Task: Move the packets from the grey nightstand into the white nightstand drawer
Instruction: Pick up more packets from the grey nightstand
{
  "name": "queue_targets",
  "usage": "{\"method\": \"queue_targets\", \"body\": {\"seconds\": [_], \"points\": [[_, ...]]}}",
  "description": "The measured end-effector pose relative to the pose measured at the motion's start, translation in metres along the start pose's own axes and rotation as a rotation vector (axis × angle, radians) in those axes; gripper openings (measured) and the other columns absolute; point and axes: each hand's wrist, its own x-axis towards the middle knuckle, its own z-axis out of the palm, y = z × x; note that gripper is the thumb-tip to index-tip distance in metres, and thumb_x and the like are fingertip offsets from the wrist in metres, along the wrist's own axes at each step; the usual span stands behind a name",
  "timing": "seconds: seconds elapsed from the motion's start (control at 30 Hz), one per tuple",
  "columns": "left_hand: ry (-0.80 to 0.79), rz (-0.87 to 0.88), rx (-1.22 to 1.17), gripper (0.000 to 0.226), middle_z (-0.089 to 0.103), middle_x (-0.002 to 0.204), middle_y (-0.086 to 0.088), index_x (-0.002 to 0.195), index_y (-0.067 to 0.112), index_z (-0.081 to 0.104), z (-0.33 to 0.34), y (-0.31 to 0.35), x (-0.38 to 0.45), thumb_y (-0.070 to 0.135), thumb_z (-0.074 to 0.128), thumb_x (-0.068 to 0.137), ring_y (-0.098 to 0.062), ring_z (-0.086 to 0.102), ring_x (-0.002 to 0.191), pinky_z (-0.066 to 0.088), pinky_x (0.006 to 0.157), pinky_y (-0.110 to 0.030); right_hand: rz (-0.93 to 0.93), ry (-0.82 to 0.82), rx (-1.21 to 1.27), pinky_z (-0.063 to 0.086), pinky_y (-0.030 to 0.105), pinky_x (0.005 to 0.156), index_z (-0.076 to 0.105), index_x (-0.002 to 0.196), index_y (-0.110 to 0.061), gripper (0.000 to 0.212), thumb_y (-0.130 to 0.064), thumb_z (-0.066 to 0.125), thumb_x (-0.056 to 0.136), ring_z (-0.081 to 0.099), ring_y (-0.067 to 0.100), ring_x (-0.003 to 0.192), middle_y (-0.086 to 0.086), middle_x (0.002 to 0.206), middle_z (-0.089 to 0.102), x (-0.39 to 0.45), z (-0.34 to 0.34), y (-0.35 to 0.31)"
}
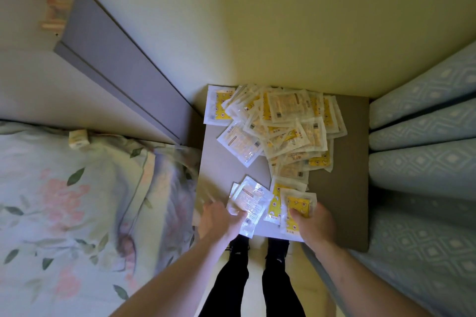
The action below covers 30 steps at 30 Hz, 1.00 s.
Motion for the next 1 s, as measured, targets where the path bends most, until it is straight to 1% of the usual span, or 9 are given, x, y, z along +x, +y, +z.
{"method": "queue_targets", "body": {"seconds": [0.07, 0.13, 0.33, 0.47, 0.53, 0.67, 0.8, 0.9, 1.0], "points": [[-0.031, -0.075, -0.098, 0.080, 0.049, 0.128, -0.005, 0.131, 0.013, 0.047, 0.006, 0.007, -0.004, 0.058, 0.076, 0.070, -0.024, 0.060, 0.112, 0.049, 0.080, -0.031, 0.008, -0.022, 0.026, 0.058, 0.042, 0.084, 0.071, 0.096, -0.023, 0.018, -0.025, 0.082, 0.082, 0.071, 0.024, 0.088, -0.005, 0.091, 0.074, -0.002, 0.003, 0.003], [0.024, -0.108, -0.202, 0.086, 0.044, 0.130, -0.003, 0.128, 0.014, 0.038, 0.009, 0.014, -0.010, 0.054, 0.082, 0.065, -0.025, 0.051, 0.119, 0.048, 0.088, -0.034, 0.007, -0.044, 0.033, 0.059, 0.042, 0.084, 0.071, 0.091, -0.026, 0.014, -0.027, 0.082, 0.083, 0.071, 0.022, 0.086, -0.007, 0.088, 0.075, -0.004, 0.004, 0.005], [0.098, -0.025, -0.213, 0.087, 0.048, 0.136, -0.002, 0.127, 0.017, 0.041, 0.018, 0.021, -0.009, 0.063, 0.083, 0.066, -0.026, 0.047, 0.126, 0.048, 0.096, -0.042, 0.049, -0.052, 0.104, 0.058, 0.039, 0.082, 0.076, 0.090, -0.018, 0.014, -0.031, 0.079, 0.087, 0.071, 0.024, 0.084, -0.002, 0.086, 0.076, -0.005, 0.008, 0.009], [0.005, -0.068, -0.230, 0.071, 0.060, 0.108, 0.004, 0.112, 0.021, 0.039, 0.017, 0.026, -0.002, 0.053, 0.085, 0.069, -0.022, 0.060, 0.094, 0.051, 0.095, -0.042, 0.079, -0.063, 0.123, 0.058, 0.040, 0.080, 0.072, 0.078, -0.020, 0.019, -0.035, 0.079, 0.087, 0.071, 0.023, 0.080, -0.001, 0.082, 0.075, -0.005, 0.009, 0.006], [-0.050, -0.067, -0.214, 0.060, 0.060, 0.097, 0.009, 0.107, 0.023, 0.044, 0.014, 0.027, 0.001, 0.050, 0.083, 0.071, -0.020, 0.061, 0.091, 0.051, 0.095, -0.039, 0.073, -0.074, 0.123, 0.058, 0.038, 0.079, 0.074, 0.082, -0.018, 0.018, -0.035, 0.079, 0.087, 0.071, 0.022, 0.080, -0.001, 0.082, 0.076, -0.005, 0.009, 0.005], [-0.085, 0.013, -0.101, 0.037, 0.066, 0.090, 0.012, 0.090, 0.027, 0.063, 0.012, 0.026, 0.009, 0.046, 0.083, 0.066, -0.013, 0.062, 0.093, 0.052, 0.086, -0.035, 0.085, -0.134, 0.161, 0.056, 0.033, 0.075, 0.076, 0.091, -0.019, 0.012, -0.030, 0.079, 0.088, 0.072, 0.018, 0.083, -0.003, 0.088, 0.077, -0.005, 0.002, 0.002], [-0.103, 0.059, -0.198, 0.033, 0.062, 0.086, 0.005, 0.087, 0.022, 0.053, 0.012, 0.022, 0.006, 0.029, 0.081, 0.072, -0.016, 0.062, 0.078, 0.047, 0.062, -0.027, 0.042, -0.179, 0.138, 0.050, 0.028, 0.068, 0.074, 0.093, -0.022, 0.010, -0.031, 0.076, 0.091, 0.070, 0.012, 0.084, -0.008, 0.089, 0.076, -0.004, -0.005, -0.004], [-0.157, 0.161, -0.306, 0.032, 0.063, 0.085, 0.002, 0.098, 0.016, 0.053, 0.005, 0.016, 0.006, 0.029, 0.078, 0.083, -0.016, 0.064, 0.075, 0.048, 0.061, -0.022, -0.024, -0.162, 0.111, 0.047, 0.025, 0.064, 0.072, 0.097, -0.022, 0.009, -0.027, 0.076, 0.091, 0.070, 0.015, 0.086, -0.009, 0.089, 0.073, -0.004, -0.012, -0.010], [-0.082, 0.219, -0.427, 0.028, 0.062, 0.077, 0.003, 0.093, 0.019, 0.052, -0.020, 0.022, 0.019, 0.022, 0.080, 0.087, -0.010, 0.058, 0.064, 0.044, 0.056, -0.013, -0.074, -0.128, 0.080, 0.047, 0.027, 0.069, 0.069, 0.108, -0.021, 0.020, -0.022, 0.077, 0.090, 0.069, 0.018, 0.089, -0.008, 0.094, 0.071, -0.001, -0.024, -0.013]]}}
